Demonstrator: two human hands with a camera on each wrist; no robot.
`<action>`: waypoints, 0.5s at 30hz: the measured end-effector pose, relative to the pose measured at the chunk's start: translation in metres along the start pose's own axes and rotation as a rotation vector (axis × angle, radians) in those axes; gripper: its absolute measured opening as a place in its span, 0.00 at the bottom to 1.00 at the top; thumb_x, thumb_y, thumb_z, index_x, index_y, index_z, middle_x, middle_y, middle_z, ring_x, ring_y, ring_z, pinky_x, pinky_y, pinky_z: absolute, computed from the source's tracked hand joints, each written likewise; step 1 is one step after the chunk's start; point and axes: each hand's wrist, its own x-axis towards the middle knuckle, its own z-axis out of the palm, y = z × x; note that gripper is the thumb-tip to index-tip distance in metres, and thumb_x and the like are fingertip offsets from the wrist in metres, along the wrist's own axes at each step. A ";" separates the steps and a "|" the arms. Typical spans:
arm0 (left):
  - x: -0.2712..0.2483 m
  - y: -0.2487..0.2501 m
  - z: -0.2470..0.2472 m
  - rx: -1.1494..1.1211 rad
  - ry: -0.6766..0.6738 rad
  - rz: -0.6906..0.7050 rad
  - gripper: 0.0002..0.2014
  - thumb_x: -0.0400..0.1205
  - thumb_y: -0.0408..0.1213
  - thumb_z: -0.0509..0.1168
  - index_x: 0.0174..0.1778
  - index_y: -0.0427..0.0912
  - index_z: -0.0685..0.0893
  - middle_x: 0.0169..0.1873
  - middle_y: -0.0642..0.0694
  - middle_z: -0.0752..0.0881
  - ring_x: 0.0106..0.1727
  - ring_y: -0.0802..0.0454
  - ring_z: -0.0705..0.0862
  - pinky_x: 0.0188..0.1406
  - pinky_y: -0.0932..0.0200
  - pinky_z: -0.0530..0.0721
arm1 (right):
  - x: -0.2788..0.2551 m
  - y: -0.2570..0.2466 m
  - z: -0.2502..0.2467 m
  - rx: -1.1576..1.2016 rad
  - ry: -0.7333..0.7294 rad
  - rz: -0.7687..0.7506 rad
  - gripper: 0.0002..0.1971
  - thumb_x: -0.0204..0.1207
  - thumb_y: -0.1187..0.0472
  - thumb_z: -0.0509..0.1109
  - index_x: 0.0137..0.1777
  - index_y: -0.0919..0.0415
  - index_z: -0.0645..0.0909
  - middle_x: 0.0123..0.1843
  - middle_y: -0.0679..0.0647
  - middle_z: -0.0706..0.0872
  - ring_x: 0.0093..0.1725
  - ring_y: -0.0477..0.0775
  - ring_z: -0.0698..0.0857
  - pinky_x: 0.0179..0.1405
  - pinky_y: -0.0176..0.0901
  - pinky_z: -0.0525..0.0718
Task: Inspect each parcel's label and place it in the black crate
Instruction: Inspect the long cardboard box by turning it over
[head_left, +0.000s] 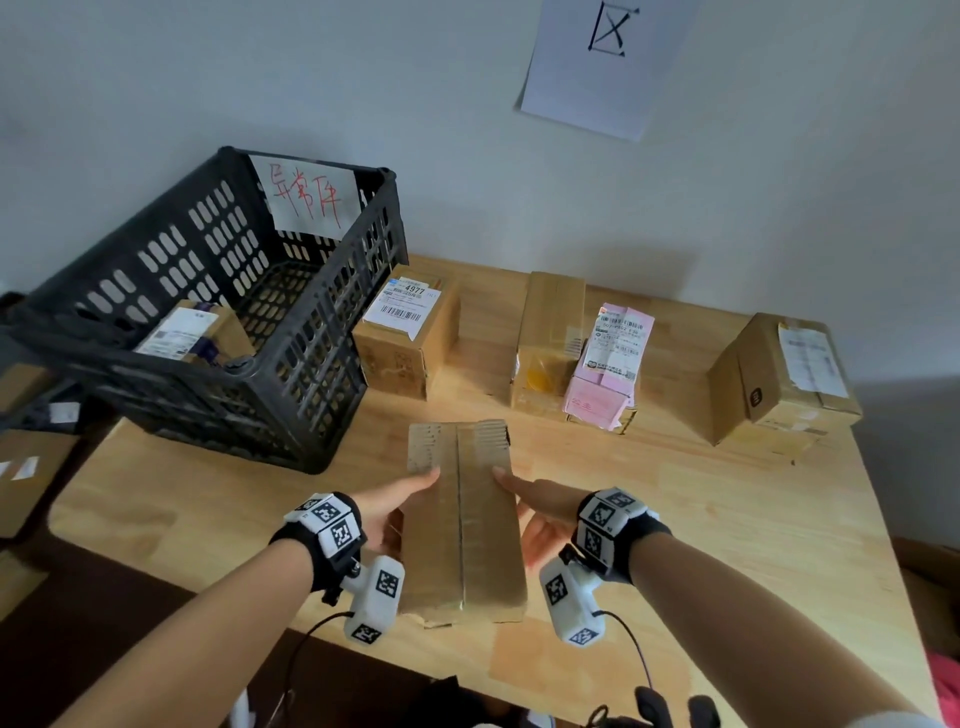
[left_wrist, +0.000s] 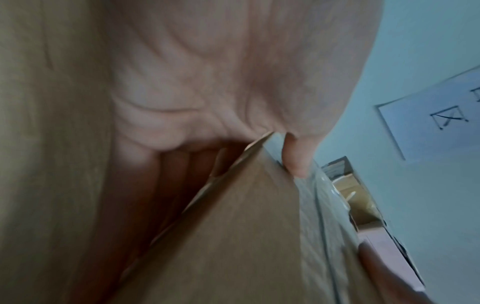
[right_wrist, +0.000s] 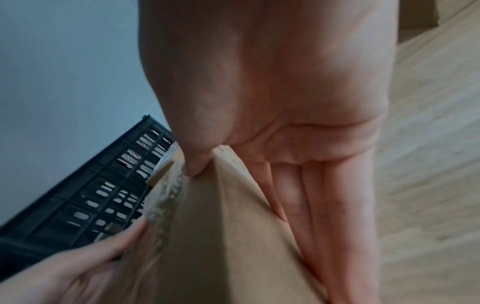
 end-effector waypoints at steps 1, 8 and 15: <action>0.000 0.002 -0.002 0.013 0.025 0.016 0.36 0.73 0.64 0.66 0.64 0.36 0.75 0.55 0.33 0.83 0.53 0.38 0.83 0.49 0.44 0.81 | -0.003 -0.004 -0.003 -0.011 0.009 -0.011 0.45 0.72 0.25 0.55 0.71 0.67 0.70 0.51 0.74 0.86 0.43 0.66 0.91 0.61 0.63 0.84; -0.029 0.032 -0.027 -0.157 0.108 0.326 0.31 0.74 0.62 0.64 0.59 0.38 0.81 0.36 0.39 0.87 0.32 0.43 0.84 0.29 0.55 0.84 | -0.028 -0.032 -0.032 0.089 0.135 -0.223 0.40 0.78 0.31 0.53 0.69 0.71 0.75 0.48 0.73 0.88 0.43 0.64 0.91 0.47 0.52 0.90; -0.032 0.035 -0.023 -0.198 0.021 0.488 0.25 0.72 0.50 0.68 0.61 0.40 0.82 0.51 0.41 0.87 0.53 0.45 0.83 0.52 0.54 0.79 | -0.028 -0.033 -0.026 0.270 0.233 -0.255 0.38 0.81 0.34 0.52 0.65 0.73 0.75 0.39 0.69 0.88 0.31 0.57 0.90 0.31 0.44 0.89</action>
